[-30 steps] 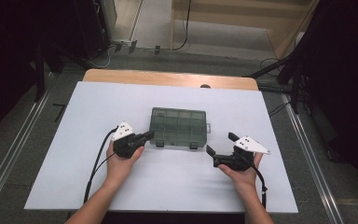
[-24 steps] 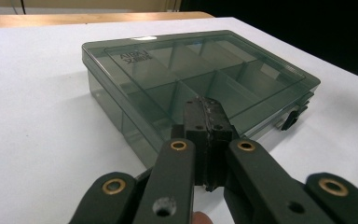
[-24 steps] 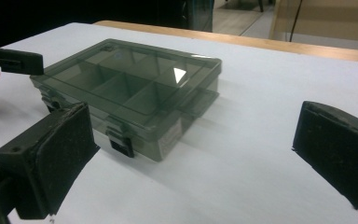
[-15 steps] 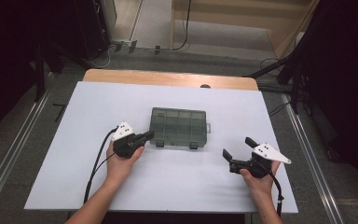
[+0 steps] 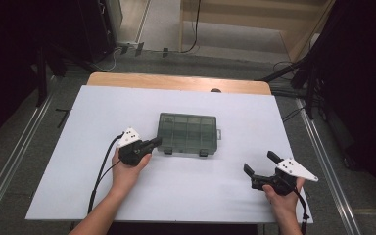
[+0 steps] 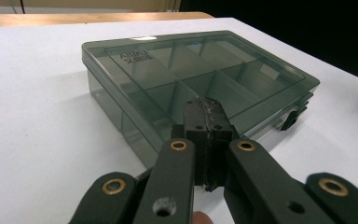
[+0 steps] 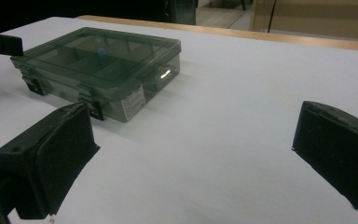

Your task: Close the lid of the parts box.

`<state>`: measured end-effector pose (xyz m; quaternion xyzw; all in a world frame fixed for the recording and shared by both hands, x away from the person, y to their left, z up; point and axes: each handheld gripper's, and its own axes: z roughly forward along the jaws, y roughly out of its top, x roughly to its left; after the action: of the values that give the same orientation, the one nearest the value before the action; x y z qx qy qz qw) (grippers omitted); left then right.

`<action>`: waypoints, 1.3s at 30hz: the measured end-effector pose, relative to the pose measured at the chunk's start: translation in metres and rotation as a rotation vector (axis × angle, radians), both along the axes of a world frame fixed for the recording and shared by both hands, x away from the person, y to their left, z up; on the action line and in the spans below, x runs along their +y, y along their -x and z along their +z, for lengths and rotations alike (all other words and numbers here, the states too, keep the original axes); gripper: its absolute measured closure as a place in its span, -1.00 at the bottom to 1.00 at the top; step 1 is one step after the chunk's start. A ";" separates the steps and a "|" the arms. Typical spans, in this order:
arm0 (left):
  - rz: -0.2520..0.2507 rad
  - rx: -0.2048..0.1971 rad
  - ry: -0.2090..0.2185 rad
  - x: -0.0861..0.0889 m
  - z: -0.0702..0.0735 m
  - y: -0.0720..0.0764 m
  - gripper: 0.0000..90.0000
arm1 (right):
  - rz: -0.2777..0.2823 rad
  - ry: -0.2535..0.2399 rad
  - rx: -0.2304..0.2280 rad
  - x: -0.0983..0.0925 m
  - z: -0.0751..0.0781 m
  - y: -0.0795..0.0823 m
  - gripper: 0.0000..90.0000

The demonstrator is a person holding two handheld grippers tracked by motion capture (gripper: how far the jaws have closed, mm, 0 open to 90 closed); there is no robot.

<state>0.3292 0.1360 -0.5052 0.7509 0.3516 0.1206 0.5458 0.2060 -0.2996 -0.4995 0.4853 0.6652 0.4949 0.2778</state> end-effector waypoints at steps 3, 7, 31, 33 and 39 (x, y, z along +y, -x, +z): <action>0.000 0.000 0.000 0.000 0.000 0.000 1.00 | -0.017 -0.003 0.005 -0.006 -0.001 0.003 -1.00; 0.000 0.000 0.000 0.000 0.000 0.000 1.00 | -0.028 -0.004 0.008 -0.013 -0.003 0.007 -1.00; -0.025 -0.038 0.066 0.022 0.026 0.020 -0.61 | -0.030 -0.011 0.028 -0.023 -0.010 0.010 -1.00; -0.022 -0.045 0.062 0.029 0.028 0.022 -0.79 | -0.029 -0.012 0.029 -0.023 -0.010 0.010 -1.00; -0.014 -0.047 0.053 0.049 0.029 0.030 -1.00 | -0.033 -0.015 0.030 -0.023 -0.010 0.010 -1.00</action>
<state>0.2994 0.1850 -0.4761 0.7355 0.3366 0.1249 0.5746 0.1964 -0.3231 -0.5093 0.5059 0.6572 0.4879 0.2723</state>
